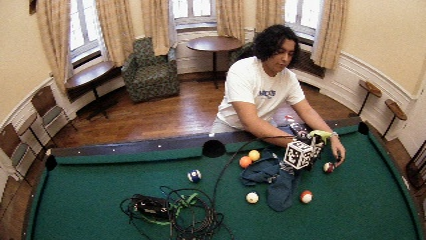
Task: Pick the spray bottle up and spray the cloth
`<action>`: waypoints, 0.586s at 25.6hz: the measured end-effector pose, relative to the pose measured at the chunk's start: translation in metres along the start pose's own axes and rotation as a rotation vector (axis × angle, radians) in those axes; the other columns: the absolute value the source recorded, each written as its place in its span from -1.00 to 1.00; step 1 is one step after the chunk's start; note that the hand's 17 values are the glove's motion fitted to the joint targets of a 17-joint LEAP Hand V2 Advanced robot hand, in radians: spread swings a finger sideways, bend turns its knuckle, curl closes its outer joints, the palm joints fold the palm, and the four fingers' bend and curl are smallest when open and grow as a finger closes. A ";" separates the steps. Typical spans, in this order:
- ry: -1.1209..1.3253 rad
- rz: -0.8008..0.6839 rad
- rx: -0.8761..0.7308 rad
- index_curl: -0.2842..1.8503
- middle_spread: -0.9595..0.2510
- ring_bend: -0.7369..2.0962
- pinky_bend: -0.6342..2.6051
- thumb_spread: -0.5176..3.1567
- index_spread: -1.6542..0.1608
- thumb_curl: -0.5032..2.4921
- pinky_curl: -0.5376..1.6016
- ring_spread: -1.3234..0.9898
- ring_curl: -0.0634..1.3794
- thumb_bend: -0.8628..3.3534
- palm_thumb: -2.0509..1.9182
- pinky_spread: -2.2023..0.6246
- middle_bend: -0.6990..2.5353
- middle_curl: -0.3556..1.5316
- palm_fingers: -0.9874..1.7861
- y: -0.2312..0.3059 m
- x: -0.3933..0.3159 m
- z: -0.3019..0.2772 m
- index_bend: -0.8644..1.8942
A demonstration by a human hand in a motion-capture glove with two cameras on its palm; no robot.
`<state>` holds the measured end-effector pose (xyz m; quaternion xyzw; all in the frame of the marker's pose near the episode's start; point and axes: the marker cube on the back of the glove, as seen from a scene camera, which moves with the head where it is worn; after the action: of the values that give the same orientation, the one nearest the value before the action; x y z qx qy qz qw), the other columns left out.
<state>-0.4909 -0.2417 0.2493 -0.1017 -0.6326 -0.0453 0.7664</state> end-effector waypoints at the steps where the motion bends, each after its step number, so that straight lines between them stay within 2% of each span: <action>1: -0.003 0.001 0.000 -0.15 0.26 0.02 -0.37 -0.51 0.55 -0.09 -0.14 -0.03 -0.27 -0.61 0.48 0.34 -0.15 -0.04 0.72 -0.002 0.001 0.001 -0.09; 15: -0.071 0.031 -0.164 -0.16 0.27 0.00 -0.37 -0.52 0.55 -0.09 -0.14 -0.03 -0.27 -0.61 0.48 0.34 -0.15 -0.04 0.69 -0.004 0.004 0.003 -0.10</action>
<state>-0.4940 -0.2445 0.2543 -0.1757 -0.6519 -0.0816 0.7332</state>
